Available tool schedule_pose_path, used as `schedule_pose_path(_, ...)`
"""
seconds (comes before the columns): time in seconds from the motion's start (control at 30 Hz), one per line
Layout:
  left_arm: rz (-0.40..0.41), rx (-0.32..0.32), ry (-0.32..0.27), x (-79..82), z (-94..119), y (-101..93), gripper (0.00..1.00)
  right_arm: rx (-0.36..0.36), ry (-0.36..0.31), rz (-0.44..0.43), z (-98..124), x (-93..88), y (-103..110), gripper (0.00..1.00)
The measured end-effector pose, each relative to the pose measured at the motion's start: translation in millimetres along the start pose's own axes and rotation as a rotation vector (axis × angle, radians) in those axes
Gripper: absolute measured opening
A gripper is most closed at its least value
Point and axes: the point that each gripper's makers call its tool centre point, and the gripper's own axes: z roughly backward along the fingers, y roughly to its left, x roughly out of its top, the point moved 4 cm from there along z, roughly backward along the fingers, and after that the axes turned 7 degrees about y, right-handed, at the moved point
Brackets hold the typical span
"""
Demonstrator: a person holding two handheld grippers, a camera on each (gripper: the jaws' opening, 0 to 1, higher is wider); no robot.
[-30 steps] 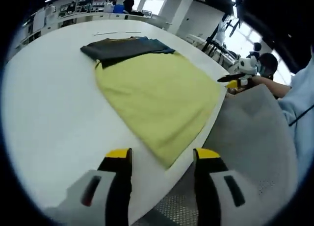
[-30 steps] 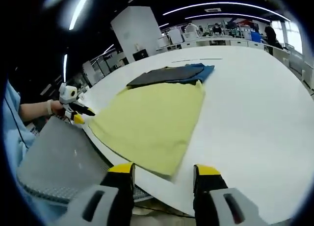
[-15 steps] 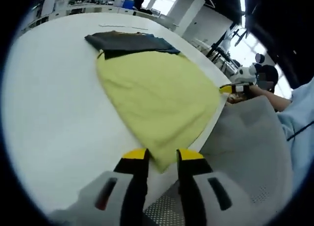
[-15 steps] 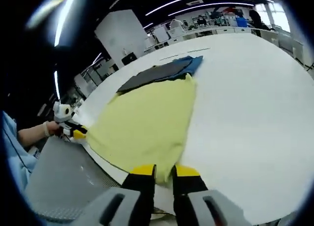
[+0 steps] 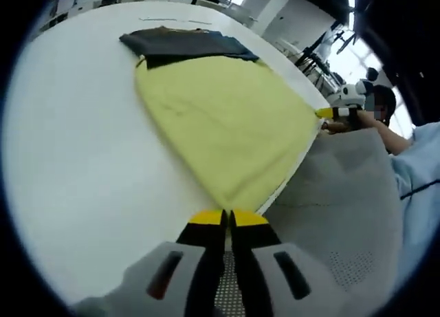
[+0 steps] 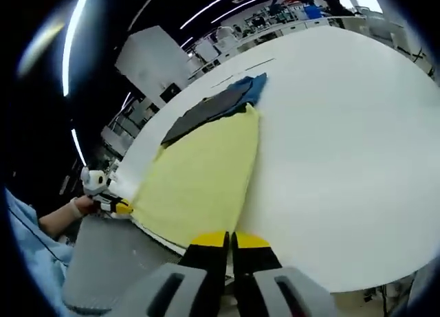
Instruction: Fold the garment on the visible template until the final outline fits inside the template.
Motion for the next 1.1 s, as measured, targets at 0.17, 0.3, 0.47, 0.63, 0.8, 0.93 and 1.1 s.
schedule_pose_path(0.17, 0.071, -0.041, -0.003, -6.0, 9.4, -7.2, 0.00, 0.018, 0.013, -0.014, 9.3, -8.9, 6.2, 0.00)
schedule_pose_path(0.3, 0.104, -0.059, -0.005, -7.8, 18.5, -19.9, 0.00, 0.023, 0.034, -0.053, 13.9, -17.4, 5.0, 0.00)
schedule_pose_path(0.47, 0.191, -0.048, 0.050, -12.1, 26.0, -29.5, 0.00, 0.068, 0.068, -0.122, 21.2, -23.7, 9.4, 0.00)
schedule_pose_path(0.63, 0.210, -0.065, 0.040, -7.1, 32.8, -43.3, 0.00, 0.068, 0.082, -0.148, 30.4, -23.6, 9.5, 0.00)
schedule_pose_path(0.8, 0.251, -0.081, 0.055, -16.8, 27.3, -49.7, 0.00, 0.082, 0.100, -0.174, 33.7, -32.4, 10.5, 0.00)
schedule_pose_path(0.93, 0.249, -0.095, -0.025, -5.2, 31.8, -51.7, 0.00, 0.120, 0.081, -0.214, 38.9, -22.9, 18.7, 0.00)
schedule_pose_path(1.1, 0.237, -0.099, -0.167, 35.1, 57.8, -47.2, 0.00, 0.170, 0.064, -0.249, 46.7, 6.4, 31.4, 0.00)
